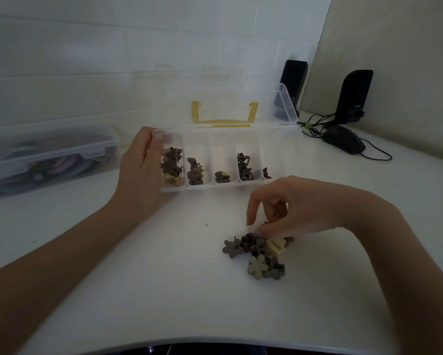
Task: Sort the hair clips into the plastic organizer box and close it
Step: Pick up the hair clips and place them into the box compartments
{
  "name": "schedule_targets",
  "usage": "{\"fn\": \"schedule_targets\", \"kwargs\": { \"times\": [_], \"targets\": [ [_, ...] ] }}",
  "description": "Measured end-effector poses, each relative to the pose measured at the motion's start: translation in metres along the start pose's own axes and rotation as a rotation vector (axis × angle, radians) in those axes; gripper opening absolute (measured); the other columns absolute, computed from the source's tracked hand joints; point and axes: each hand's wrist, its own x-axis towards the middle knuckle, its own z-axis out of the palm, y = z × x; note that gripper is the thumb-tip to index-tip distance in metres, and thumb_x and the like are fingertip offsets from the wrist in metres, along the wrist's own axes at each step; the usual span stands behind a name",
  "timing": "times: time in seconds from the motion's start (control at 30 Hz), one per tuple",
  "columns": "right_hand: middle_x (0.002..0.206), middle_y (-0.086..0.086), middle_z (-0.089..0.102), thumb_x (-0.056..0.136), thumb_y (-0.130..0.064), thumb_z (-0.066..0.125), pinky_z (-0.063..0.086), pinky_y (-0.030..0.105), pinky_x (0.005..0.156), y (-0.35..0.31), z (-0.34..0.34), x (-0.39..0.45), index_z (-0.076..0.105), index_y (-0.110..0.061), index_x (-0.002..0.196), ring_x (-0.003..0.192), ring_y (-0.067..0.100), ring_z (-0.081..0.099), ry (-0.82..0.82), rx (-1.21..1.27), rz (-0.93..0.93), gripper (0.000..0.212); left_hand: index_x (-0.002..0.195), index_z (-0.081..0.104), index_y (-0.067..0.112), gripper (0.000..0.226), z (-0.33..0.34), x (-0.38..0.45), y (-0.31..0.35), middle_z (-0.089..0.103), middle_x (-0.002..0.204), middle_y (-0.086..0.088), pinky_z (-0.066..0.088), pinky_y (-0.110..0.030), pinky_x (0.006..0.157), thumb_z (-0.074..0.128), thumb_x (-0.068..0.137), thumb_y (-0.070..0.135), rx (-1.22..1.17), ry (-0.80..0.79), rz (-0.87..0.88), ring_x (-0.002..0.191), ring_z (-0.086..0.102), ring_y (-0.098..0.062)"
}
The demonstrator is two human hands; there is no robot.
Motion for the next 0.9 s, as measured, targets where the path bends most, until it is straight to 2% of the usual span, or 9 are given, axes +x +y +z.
{"fn": "schedule_targets", "kwargs": {
  "times": [0.13,0.23,0.43,0.53,0.67,0.77,0.83,0.9],
  "targets": [
    [0.068,-0.010,0.061,0.078,-0.038,0.067,0.051,0.031,0.069,0.002,0.001,0.001,0.063,-0.038,0.087,0.062,0.003,0.055,-0.017,0.020,-0.001,0.010,0.103,0.056,0.008,0.030,0.000,0.000,0.001,0.052,0.074,0.012,0.038,-0.018,0.060,0.033,0.103,0.027,0.021,0.011,0.019,0.062,0.049,0.008],
    [0.071,-0.011,0.061,0.079,-0.036,0.069,0.049,0.028,0.068,0.004,0.001,0.003,0.064,-0.036,0.085,0.068,0.006,0.057,0.017,0.009,-0.029,0.008,0.102,0.055,0.008,0.029,0.000,0.000,0.000,0.050,0.071,0.010,0.038,-0.018,0.059,0.033,0.103,0.027,0.021,0.016,0.015,0.059,0.046,0.004],
    [0.077,-0.010,0.063,0.079,-0.024,0.068,0.043,0.015,0.059,0.006,0.003,0.008,0.066,-0.030,0.091,0.070,0.009,0.054,0.250,0.080,-0.155,0.013,0.103,0.056,0.009,0.029,0.000,0.000,0.000,0.056,0.084,0.013,0.043,-0.020,0.070,0.034,0.103,0.028,0.000,0.007,0.005,0.072,0.054,0.008],
    [0.079,-0.011,0.063,0.079,-0.019,0.071,0.041,0.009,0.059,0.007,0.005,0.012,0.067,-0.028,0.093,0.070,0.007,0.054,0.337,0.134,-0.195,0.017,0.102,0.056,0.009,0.029,0.000,0.000,0.000,0.056,0.082,0.013,0.042,-0.023,0.069,0.034,0.103,0.028,0.003,0.007,0.003,0.071,0.053,0.004],
    [0.086,-0.009,0.064,0.078,-0.016,0.073,0.043,0.012,0.059,0.007,0.007,0.015,0.064,-0.028,0.090,0.071,0.005,0.055,0.382,0.187,-0.232,0.019,0.102,0.056,0.007,0.030,0.000,-0.001,0.002,0.054,0.079,0.012,0.041,-0.020,0.066,0.034,0.103,0.028,-0.007,0.013,-0.003,0.068,0.050,0.002],
    [0.088,-0.007,0.064,0.078,-0.016,0.072,0.046,0.017,0.058,0.008,0.008,0.017,0.060,-0.028,0.091,0.072,0.008,0.055,0.408,0.195,-0.240,0.021,0.103,0.056,0.007,0.030,0.001,-0.001,0.002,0.054,0.081,0.014,0.040,-0.011,0.063,0.033,0.103,0.026,0.021,0.011,0.002,0.069,0.052,0.010],
    [0.085,-0.008,0.064,0.078,-0.015,0.072,0.045,0.015,0.058,0.007,0.009,0.017,0.060,-0.024,0.091,0.071,0.011,0.055,0.442,0.213,-0.248,0.020,0.103,0.056,0.005,0.030,0.000,0.000,0.002,0.054,0.081,0.014,0.039,-0.012,0.064,0.033,0.103,0.026,0.021,0.014,0.011,0.069,0.052,0.010],
    [0.080,-0.010,0.063,0.077,-0.015,0.070,0.043,0.011,0.057,0.008,0.007,0.016,0.059,-0.021,0.091,0.070,0.012,0.056,0.547,0.208,-0.251,0.018,0.103,0.056,0.004,0.031,0.000,0.000,0.002,0.054,0.079,0.013,0.040,-0.011,0.063,0.034,0.103,0.025,0.006,0.015,0.011,0.067,0.051,0.009]
  ]
}}
